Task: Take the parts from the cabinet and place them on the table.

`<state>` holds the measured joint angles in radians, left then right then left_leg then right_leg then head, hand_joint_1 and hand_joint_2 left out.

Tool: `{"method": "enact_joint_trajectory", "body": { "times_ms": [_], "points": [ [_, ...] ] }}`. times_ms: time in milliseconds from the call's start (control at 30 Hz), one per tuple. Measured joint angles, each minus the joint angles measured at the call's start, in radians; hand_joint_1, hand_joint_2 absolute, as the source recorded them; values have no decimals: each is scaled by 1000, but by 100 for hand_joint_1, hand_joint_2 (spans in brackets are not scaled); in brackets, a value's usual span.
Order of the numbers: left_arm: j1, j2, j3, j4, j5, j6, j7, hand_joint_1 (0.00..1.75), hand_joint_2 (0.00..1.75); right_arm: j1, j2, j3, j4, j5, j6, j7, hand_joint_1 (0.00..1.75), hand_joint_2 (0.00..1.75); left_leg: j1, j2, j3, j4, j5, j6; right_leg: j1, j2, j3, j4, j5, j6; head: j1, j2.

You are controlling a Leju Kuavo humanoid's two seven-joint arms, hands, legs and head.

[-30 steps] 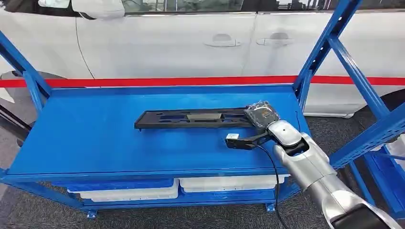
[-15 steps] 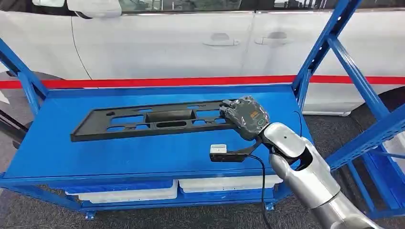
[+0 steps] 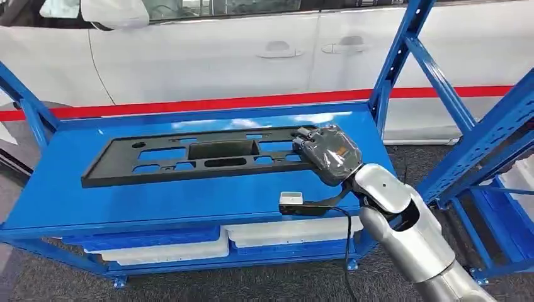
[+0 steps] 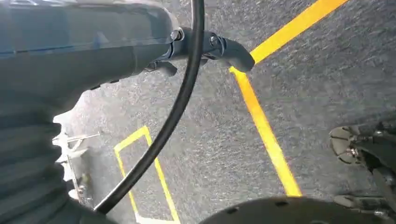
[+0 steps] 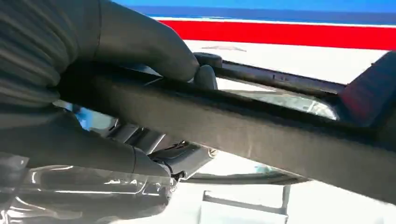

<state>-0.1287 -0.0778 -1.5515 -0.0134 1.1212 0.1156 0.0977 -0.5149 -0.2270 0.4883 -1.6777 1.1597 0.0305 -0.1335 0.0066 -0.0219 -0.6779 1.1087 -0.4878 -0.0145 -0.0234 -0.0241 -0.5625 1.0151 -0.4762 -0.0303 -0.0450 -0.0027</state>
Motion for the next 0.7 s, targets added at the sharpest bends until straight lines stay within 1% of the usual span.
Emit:
{"method": "enact_joint_trajectory", "body": {
  "times_ms": [33,67,100,133,167,200,233,267,300,333,367,400,433,467,500,533,567,600,633,667,700],
  "points": [
    [-1,0,0,0,-3,-1,-2,0,175,3,-6,0,-3,0,-2,-1,175,175,2,4,-22,75,-55,-6,1,-1,-10,1,8,0,0,0],
    [-2,0,0,0,-4,-4,-4,0,175,6,-14,-1,-8,0,-5,-2,175,175,2,5,-43,152,-97,-10,3,-4,-21,1,15,1,0,0],
    [-1,0,0,0,-6,-5,-6,0,175,10,-21,-1,-12,0,-9,-3,175,175,2,5,-53,208,-116,-13,3,-6,-33,3,22,2,0,0],
    [0,0,0,0,-7,-5,-8,0,175,13,-26,-2,-16,1,-11,-3,175,175,2,6,-44,219,-109,-14,3,-7,-43,6,28,3,0,0],
    [1,0,0,0,-6,-5,-7,0,175,15,-30,-2,-18,2,-12,-3,175,175,2,6,-11,185,-81,-14,3,-8,-53,8,34,6,0,0],
    [1,0,0,0,-4,-2,-3,0,175,18,-33,-3,-21,3,-13,-3,175,175,2,6,38,118,-48,-13,2,-8,-61,11,39,9,0,0],
    [0,0,0,0,-1,1,4,0,175,20,-35,-4,-28,5,-15,-3,175,175,2,5,107,19,-19,-10,1,-8,-68,13,45,14,0,0],
    [-2,0,0,0,0,5,9,0,175,20,-38,-5,-36,5,-16,-5,175,175,3,-2,164,-68,-23,-5,1,-8,-71,15,50,19,0,0],
    [-5,0,0,0,1,9,12,0,175,20,-41,-7,-44,5,-18,-6,175,175,-6,-7,179,-99,-26,4,5,-7,-77,17,56,27,0,0],
    [-3,-2,0,0,1,11,15,0,175,21,-42,-7,-48,5,-19,-9,175,175,-6,-8,170,-93,-16,16,4,-8,-74,13,64,33,0,0],
    [-3,-2,0,0,1,12,16,0,175,22,-42,-8,-53,4,-22,-11,175,175,-6,-7,164,-95,-16,16,3,-7,-75,12,70,39,0,0],
    [-4,-3,0,0,2,12,16,0,175,25,-42,-8,-61,1,-22,-13,175,175,-7,-6,160,-94,-10,25,1,-6,-74,8,78,46,0,0],
    [-3,-6,0,0,2,12,16,0,175,29,-42,-8,-68,0,-22,-13,175,175,-3,-3,157,-108,4,39,4,-4,-79,8,81,55,0,0],
    [-5,-10,0,0,3,12,16,0,175,30,-42,-11,-69,-1,-23,-14,175,175,-3,0,155,-108,16,50,0,4,-91,26,47,55,0,0],
    [-8,-10,0,0,3,12,16,0,175,32,-41,-12,-71,-2,-23,-15,175,175,-3,1,141,-108,26,61,0,8,-106,73,-8,55,0,0],
    [-9,-10,0,0,3,12,16,0,175,33,-37,-12,-76,-2,-23,-17,175,175,-5,2,128,-106,35,65,-1,10,-127,144,-66,55,0,0],
    [-10,-10,0,0,3,12,16,0,175,36,-35,-13,-76,-3,-24,-17,175,175,-8,3,114,-105,45,68,0,11,-147,224,-115,55,0,0],
    [-10,-10,0,0,3,12,16,0,175,40,-33,-13,-76,-3,-24,-17,175,175,-11,3,99,-103,54,69,0,12,-158,287,-139,55,0,0],
    [-9,-10,0,0,3,12,16,0,175,42,-33,-13,-76,-4,-24,-17,175,175,-14,2,85,-100,63,70,1,12,-153,316,-132,54,0,0],
    [-9,-10,0,0,3,12,16,0,175,44,-33,-13,-76,-7,-23,-17,175,175,-16,2,71,-96,71,70,2,12,-129,301,-101,50,0,0],
    [-9,-10,0,0,3,12,16,0,175,44,-33,-13,-76,-11,-23,-18,175,175,-19,1,58,-92,78,69,5,12,-90,254,-67,44,0,0]
  ]
}}
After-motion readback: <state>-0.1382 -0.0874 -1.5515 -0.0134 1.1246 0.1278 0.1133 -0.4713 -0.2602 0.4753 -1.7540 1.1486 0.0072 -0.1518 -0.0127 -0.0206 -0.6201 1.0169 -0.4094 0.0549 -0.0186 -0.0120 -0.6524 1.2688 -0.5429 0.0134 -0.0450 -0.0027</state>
